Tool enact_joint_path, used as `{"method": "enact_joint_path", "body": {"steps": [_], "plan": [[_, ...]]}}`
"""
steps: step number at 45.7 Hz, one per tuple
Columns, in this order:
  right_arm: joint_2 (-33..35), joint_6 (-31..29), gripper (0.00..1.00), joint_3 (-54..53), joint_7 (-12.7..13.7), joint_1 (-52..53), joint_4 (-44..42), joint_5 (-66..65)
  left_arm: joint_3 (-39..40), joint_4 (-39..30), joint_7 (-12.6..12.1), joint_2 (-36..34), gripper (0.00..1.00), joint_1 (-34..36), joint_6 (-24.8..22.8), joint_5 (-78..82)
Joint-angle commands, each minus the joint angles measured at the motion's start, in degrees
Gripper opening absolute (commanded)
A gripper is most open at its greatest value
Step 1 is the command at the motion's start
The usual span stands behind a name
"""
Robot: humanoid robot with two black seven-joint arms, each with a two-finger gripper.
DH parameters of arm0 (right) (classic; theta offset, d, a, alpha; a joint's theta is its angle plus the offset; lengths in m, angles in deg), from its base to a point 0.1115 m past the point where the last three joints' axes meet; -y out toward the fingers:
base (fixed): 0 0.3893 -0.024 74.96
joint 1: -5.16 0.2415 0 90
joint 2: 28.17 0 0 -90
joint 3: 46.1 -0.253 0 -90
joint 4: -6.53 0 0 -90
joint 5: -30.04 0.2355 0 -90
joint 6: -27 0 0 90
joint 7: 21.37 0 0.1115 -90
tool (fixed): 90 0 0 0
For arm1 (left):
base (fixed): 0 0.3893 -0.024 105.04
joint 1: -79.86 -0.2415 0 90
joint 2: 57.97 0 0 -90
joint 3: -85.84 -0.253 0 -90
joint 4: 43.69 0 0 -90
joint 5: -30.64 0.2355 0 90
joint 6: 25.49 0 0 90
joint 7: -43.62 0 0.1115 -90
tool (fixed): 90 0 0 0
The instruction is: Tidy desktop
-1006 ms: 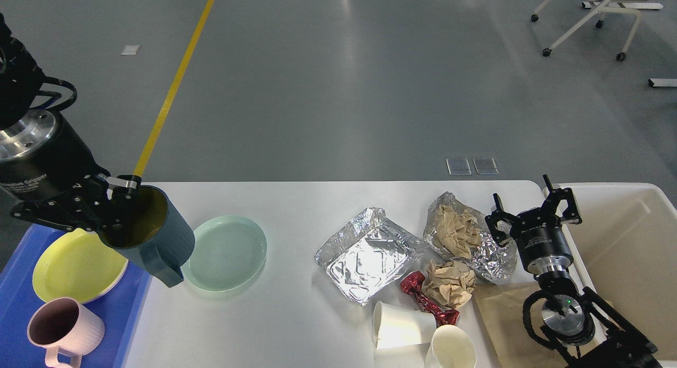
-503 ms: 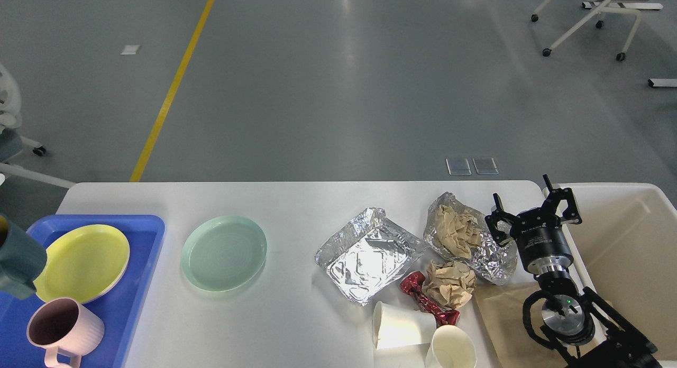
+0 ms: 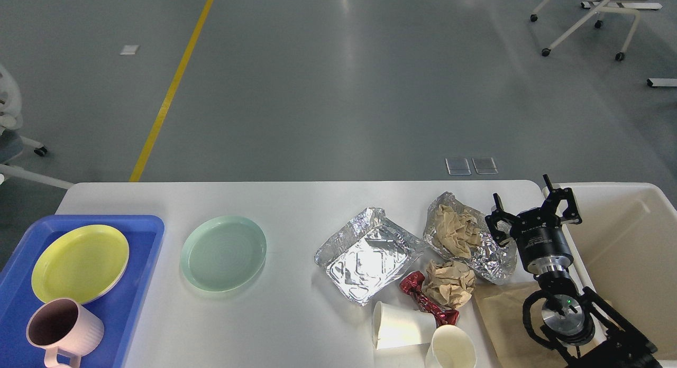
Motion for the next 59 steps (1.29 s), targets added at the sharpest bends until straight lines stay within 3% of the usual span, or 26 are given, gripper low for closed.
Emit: {"method": "enact_joint_path", "body": {"steps": [1,14,29,31,37,44,47,59], "plan": [[0.0,-0.1,1.00,0.0,0.0,0.0,0.0,0.0,7.8,2.9,0.0,0.7,0.01,-9.6,0.0,0.0],[0.0,0.0,1.00,0.0,0.0,0.0,0.0,0.0,11.0,6.7,0.4,5.5,0.01,-18.3,4.9,-0.7],[0.0,0.0,1.00,0.0,0.0,0.0,0.0,0.0,12.7,7.2,1.4,6.4,0.06,-20.9,10.3,-0.8],[0.0,-0.1,1.00,0.0,0.0,0.0,0.0,0.0,13.0,7.2,1.6,6.3,0.11,-21.1,10.8,-0.8],[0.0,0.0,1.00,0.0,0.0,0.0,0.0,0.0,12.9,7.1,1.5,6.2,0.55,-21.1,12.8,-2.9],[0.0,-0.1,1.00,0.0,0.0,0.0,0.0,0.0,12.7,6.3,1.6,6.3,0.89,-21.3,12.8,-7.1],[0.0,0.0,1.00,0.0,0.0,0.0,0.0,0.0,12.7,6.3,1.5,6.3,0.95,-21.3,12.5,-8.3],[0.0,0.0,1.00,0.0,0.0,0.0,0.0,0.0,11.7,4.3,1.4,6.0,0.96,-20.9,12.1,-8.6]]}}
